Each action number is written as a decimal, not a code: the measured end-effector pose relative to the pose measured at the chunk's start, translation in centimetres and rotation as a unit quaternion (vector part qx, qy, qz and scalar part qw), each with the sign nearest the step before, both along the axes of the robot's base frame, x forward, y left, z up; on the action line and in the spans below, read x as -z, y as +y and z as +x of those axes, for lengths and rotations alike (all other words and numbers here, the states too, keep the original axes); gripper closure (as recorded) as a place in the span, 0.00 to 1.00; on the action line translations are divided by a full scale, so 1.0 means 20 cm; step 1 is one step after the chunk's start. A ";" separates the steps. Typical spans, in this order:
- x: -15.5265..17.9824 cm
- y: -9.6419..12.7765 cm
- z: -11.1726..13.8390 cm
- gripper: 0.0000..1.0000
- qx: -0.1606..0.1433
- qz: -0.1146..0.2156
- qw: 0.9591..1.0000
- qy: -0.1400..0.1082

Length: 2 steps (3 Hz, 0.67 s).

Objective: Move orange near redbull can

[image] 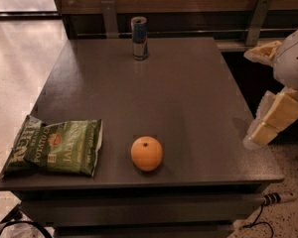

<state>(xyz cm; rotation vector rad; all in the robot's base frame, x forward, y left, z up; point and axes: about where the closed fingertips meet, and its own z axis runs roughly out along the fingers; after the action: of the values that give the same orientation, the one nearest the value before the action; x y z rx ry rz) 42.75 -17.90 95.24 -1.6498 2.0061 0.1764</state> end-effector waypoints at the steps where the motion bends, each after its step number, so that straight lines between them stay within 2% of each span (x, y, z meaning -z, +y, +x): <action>1: 0.12 0.13 -0.02 0.00 -0.022 0.083 0.996 -0.006; 2: 0.21 0.28 0.00 0.00 -0.044 0.152 0.987 -0.012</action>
Offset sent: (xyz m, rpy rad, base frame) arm 0.0057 0.0912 -0.0679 0.4964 -0.0353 0.1408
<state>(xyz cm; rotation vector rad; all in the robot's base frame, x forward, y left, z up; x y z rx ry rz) 42.68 -12.26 90.97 -1.5353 1.7872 0.4691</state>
